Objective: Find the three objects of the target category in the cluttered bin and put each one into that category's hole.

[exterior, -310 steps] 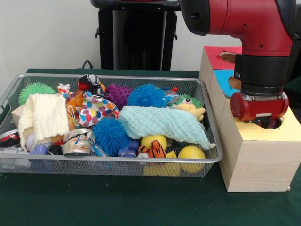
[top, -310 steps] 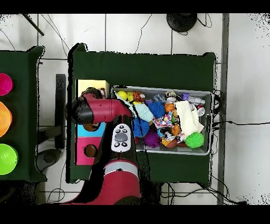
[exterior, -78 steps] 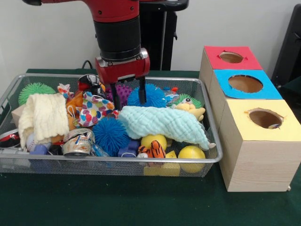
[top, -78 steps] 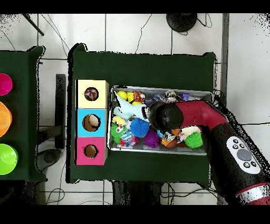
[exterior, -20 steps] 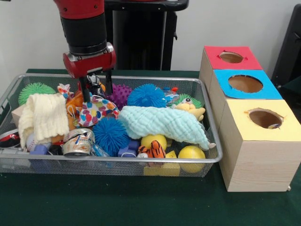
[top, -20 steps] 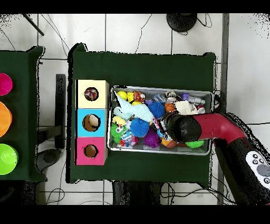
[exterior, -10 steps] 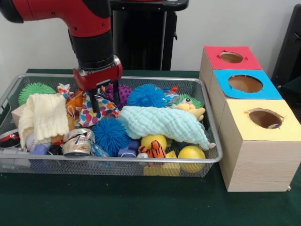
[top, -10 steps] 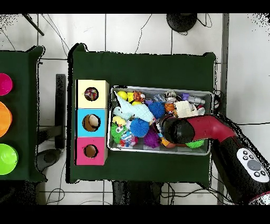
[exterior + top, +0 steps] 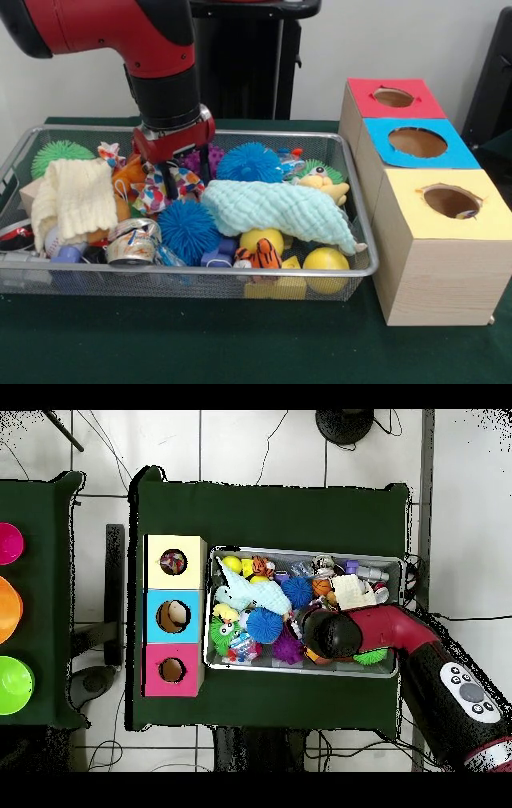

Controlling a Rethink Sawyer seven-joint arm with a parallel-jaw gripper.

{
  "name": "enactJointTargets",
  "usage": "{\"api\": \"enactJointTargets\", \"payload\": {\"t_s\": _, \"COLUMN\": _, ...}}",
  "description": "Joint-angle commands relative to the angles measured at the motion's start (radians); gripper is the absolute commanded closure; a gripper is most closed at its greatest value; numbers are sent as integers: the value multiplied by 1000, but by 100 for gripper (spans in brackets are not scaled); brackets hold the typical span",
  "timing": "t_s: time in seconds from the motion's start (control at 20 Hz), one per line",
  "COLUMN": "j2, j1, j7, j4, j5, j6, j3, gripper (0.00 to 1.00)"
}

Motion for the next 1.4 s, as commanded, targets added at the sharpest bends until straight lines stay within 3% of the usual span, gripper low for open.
{"api": "enactJointTargets", "payload": {"t_s": 0.05, "j2": 42, "j1": -40, "j7": -113, "j4": -40, "j5": -63, "j6": -39, "j3": -13, "gripper": 0}}
{"api": "enactJointTargets", "payload": {"t_s": 0.25, "j2": 48, "j1": -52, "j7": -119, "j4": -45, "j5": -54, "j6": -44, "j3": 5, "gripper": 0}}
{"api": "enactJointTargets", "payload": {"t_s": 0.3, "j2": 54, "j1": -62, "j7": -121, "j4": -44, "j5": -51, "j6": -55, "j3": 16, "gripper": 100}}
{"api": "enactJointTargets", "payload": {"t_s": 0.45, "j2": 59, "j1": -68, "j7": -118, "j4": -49, "j5": -33, "j6": -46, "j3": 24, "gripper": 100}}
{"api": "enactJointTargets", "payload": {"t_s": 0.7, "j2": 7, "j1": -48, "j7": -84, "j4": -22, "j5": -28, "j6": -21, "j3": 10, "gripper": 100}}
{"api": "enactJointTargets", "payload": {"t_s": 0.95, "j2": -149, "j1": -40, "j7": -42, "j4": 74, "j5": 56, "j6": 31, "j3": 49, "gripper": 100}}
{"api": "enactJointTargets", "payload": {"t_s": 1.2, "j2": -353, "j1": -34, "j7": 16, "j4": 194, "j5": 202, "j6": 77, "j3": 98, "gripper": 100}}
{"api": "enactJointTargets", "payload": {"t_s": 1.4, "j2": -461, "j1": -2, "j7": 20, "j4": 230, "j5": 307, "j6": 143, "j3": 103, "gripper": 100}}
